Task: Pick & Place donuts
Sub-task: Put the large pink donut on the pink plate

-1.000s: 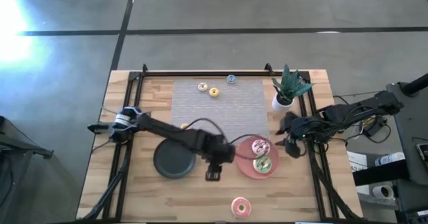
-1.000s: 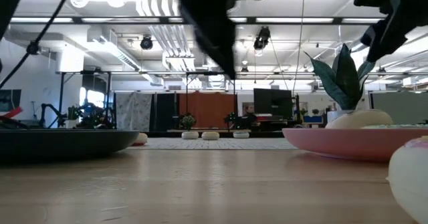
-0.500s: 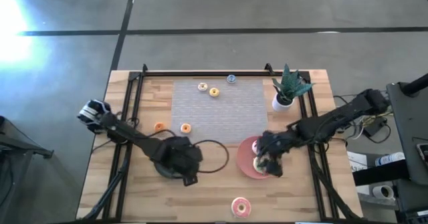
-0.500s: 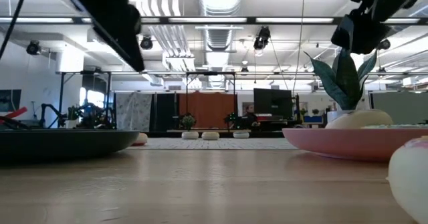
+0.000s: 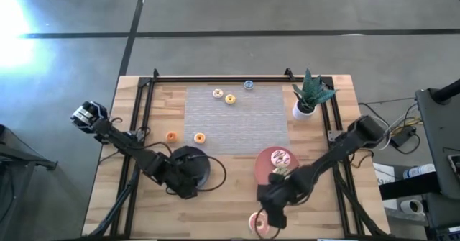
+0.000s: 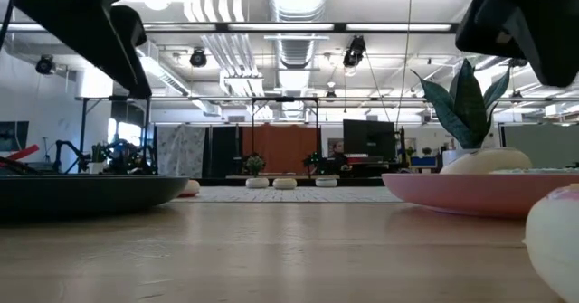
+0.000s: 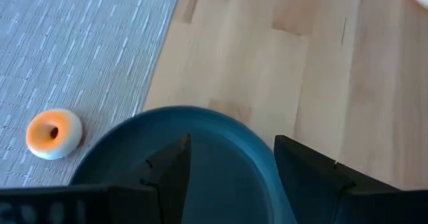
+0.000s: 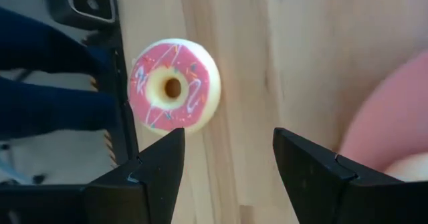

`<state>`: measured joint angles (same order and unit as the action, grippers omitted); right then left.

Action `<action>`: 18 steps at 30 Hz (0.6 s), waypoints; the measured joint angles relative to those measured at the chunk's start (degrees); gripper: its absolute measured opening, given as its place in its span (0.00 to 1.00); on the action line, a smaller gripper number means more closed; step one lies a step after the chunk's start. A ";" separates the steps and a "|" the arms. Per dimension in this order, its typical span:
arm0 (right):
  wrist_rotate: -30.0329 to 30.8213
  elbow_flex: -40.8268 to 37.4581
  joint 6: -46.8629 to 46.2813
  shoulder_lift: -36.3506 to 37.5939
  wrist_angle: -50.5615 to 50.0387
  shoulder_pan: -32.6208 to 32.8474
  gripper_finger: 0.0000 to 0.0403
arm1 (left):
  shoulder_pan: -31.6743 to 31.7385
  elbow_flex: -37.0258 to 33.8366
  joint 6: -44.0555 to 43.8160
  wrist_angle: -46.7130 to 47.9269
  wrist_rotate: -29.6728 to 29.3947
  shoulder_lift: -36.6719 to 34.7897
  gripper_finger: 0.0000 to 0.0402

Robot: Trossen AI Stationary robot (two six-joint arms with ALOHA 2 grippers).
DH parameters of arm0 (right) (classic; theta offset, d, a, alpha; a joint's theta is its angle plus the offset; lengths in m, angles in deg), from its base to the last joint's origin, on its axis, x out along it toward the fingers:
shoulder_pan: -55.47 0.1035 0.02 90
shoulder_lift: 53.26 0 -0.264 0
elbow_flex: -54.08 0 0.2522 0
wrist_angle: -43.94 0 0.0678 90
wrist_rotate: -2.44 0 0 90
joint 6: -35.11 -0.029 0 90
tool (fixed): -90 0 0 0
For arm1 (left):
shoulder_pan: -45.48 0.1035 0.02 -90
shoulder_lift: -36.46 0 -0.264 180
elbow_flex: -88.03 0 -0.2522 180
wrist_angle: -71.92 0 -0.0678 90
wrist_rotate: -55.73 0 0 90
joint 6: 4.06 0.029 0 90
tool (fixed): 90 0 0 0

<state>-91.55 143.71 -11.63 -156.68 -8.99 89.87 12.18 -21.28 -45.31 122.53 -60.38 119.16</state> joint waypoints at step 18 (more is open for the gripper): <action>-1.04 7.04 3.49 -12.15 2.05 0.69 0.54 | -0.31 -1.05 3.99 -0.45 -2.03 -0.13 0.47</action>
<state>-92.59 150.75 -8.14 -168.83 -6.94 90.56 11.87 -22.34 -41.32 122.09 -62.41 119.02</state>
